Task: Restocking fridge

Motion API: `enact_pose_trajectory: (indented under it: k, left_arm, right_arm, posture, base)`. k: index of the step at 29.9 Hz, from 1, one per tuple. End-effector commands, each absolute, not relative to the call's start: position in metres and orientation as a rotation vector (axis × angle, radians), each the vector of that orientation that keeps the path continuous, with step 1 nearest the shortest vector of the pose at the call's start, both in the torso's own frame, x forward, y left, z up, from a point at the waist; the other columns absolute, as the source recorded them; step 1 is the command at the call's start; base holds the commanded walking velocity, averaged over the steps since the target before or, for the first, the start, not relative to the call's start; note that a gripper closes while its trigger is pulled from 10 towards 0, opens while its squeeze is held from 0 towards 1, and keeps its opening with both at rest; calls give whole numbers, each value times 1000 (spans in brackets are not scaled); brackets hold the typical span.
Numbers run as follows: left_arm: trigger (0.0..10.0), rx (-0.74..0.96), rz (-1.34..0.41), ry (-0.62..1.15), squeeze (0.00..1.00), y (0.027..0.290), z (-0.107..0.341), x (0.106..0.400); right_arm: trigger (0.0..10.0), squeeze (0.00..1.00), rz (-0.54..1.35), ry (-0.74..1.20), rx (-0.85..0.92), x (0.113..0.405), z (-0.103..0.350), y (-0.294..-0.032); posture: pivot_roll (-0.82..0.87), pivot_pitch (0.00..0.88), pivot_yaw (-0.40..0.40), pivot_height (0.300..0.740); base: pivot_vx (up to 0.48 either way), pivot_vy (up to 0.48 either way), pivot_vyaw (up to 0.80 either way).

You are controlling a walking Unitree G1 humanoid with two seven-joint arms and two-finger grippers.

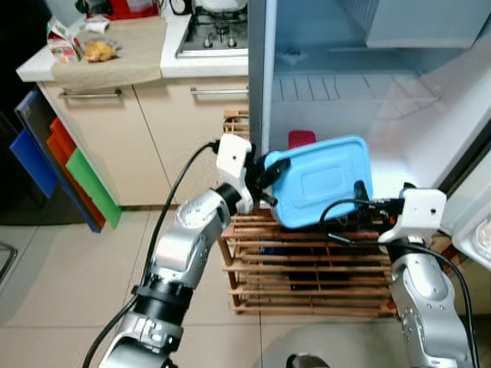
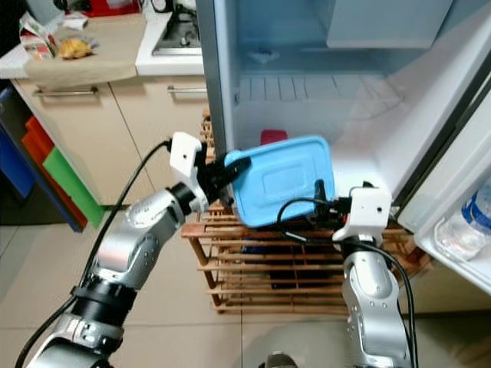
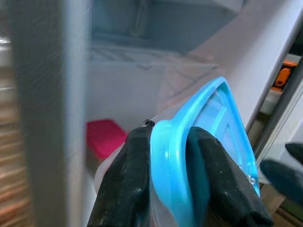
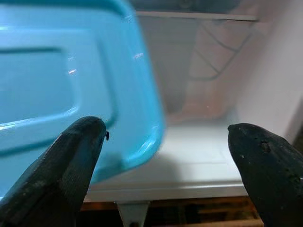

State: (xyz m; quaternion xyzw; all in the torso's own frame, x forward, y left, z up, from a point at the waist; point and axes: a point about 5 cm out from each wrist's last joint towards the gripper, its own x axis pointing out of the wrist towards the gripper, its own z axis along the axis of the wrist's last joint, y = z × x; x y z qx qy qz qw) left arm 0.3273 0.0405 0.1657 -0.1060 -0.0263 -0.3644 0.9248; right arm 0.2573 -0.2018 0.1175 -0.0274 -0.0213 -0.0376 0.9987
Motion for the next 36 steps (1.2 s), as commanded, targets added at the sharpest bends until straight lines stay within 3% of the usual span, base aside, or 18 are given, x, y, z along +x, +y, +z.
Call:
enact_pose_trajectory:
  k: [1, 13, 23, 27, 36]
  left_arm:
    - [10000, -210, -748, -116, 0, 32, 178, 331]
    - [10000, -289, -658, -81, 0, 18, 176, 353]
    - [10000, -400, -604, -50, 0, 2, 183, 371]
    - [10000, -517, -590, -22, 0, -7, 190, 375]
    - [10000, -673, -656, 39, 0, -40, 192, 365]
  right_arm:
    - [10000, 0, -67, -56, -56, 256, 122, -199]
    - [10000, 0, -111, -44, -71, 240, 122, -205]
    - [10000, 0, -113, -35, -70, 215, 127, -198]
    - [10000, 0, -109, 13, -94, 196, 127, -203]
    - [10000, 0, -128, 62, -106, 173, 130, -202]
  posture:
    - [-269, 18, 76, 740]
    - [-343, 50, 95, 740]
    - [-433, 144, 78, 740]
    - [-488, 208, 49, 740]
    - [-546, 261, 48, 740]
  base:
    - [0, 0, -731]
    - [0, 0, -725]
    - [0, 0, 0]
    - [0, 0, 0]
    - [0, 0, 0]
